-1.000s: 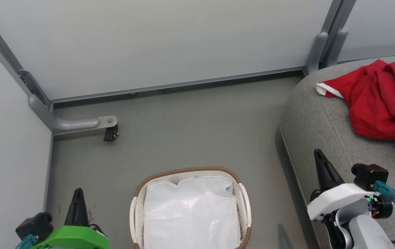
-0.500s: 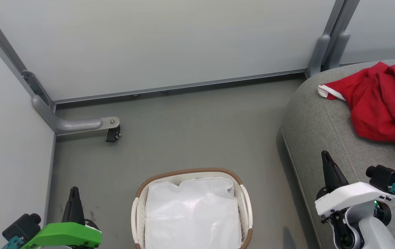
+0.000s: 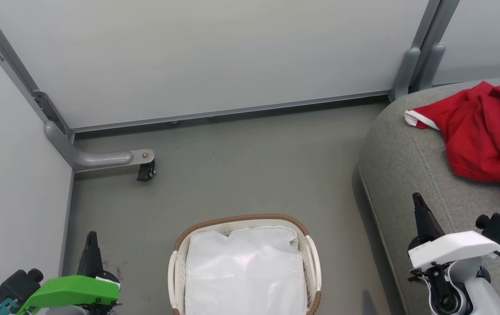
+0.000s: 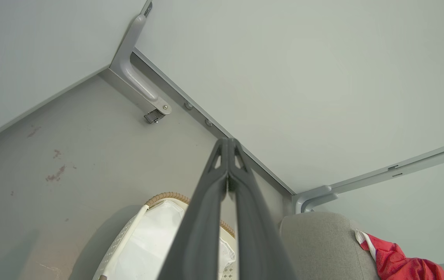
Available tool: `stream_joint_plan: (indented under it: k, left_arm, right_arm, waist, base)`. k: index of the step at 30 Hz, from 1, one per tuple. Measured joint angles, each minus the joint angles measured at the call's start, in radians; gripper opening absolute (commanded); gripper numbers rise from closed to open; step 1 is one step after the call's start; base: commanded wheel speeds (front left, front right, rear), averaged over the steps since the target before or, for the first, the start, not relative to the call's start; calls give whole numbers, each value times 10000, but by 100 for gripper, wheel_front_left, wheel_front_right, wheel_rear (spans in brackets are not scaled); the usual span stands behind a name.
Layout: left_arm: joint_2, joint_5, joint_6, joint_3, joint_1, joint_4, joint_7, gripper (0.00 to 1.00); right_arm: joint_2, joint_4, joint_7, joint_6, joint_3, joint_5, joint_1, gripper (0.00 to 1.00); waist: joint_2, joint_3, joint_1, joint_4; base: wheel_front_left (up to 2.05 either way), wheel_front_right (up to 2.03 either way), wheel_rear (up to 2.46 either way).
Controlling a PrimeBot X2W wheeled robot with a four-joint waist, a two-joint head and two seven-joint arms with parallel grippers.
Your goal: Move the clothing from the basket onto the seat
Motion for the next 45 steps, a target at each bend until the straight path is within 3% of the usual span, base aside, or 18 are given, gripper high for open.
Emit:
stream_joint_plan:
  k: [45]
  left_arm:
    - [19, -4278, -31, 311, -293, -546, 1248, 0]
  right_arm:
    - [-38, -550, 1237, -4, -454, 4939, 249, 0]
  waist:
    - [0, -258, 0, 251]
  base:
    - [0, 0, 0]
